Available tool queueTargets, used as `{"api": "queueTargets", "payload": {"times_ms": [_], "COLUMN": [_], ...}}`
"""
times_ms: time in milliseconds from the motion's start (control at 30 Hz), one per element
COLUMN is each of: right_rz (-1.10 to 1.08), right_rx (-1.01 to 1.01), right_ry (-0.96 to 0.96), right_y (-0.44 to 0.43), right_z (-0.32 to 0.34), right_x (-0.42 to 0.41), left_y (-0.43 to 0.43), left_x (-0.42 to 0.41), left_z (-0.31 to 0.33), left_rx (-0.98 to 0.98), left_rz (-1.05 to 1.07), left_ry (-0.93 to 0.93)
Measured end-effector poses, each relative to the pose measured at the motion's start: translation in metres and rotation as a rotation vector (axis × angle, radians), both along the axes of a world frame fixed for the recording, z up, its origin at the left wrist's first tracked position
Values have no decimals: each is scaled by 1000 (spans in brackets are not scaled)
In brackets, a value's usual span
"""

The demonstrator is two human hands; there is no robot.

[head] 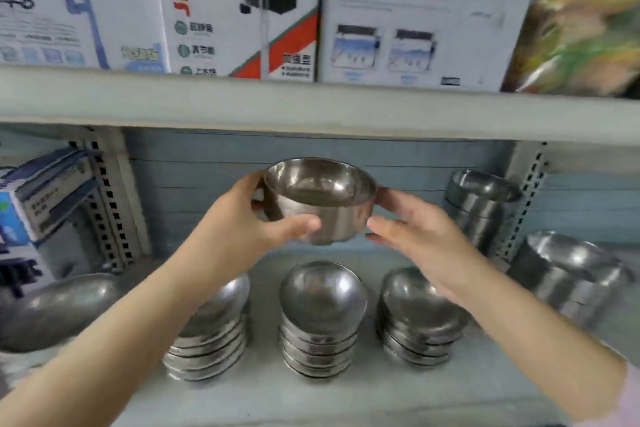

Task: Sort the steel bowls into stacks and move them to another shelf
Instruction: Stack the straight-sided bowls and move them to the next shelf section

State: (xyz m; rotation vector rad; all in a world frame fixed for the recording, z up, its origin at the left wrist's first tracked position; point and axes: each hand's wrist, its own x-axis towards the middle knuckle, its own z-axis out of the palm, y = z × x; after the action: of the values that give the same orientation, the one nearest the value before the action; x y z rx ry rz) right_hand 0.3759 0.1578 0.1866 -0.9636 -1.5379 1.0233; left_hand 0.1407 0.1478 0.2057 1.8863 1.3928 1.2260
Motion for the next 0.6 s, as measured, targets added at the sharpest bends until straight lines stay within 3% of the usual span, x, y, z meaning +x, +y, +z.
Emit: {"api": "queueTargets", "payload": {"times_ms": [200, 400, 600], "right_rz": [-231, -339, -521], "right_rx": [-1, 70, 59], "right_ry": [141, 74, -36], "right_y": [-72, -123, -105], "right_z": [-17, -26, -60], "right_x": [129, 233, 308], "left_y": [-36, -53, -34], "left_x": [142, 256, 318], "left_z": [-35, -50, -48], "left_rx": [-92, -114, -53], "left_rz": [-164, -370, -378], "left_ry": [-200, -245, -287]}}
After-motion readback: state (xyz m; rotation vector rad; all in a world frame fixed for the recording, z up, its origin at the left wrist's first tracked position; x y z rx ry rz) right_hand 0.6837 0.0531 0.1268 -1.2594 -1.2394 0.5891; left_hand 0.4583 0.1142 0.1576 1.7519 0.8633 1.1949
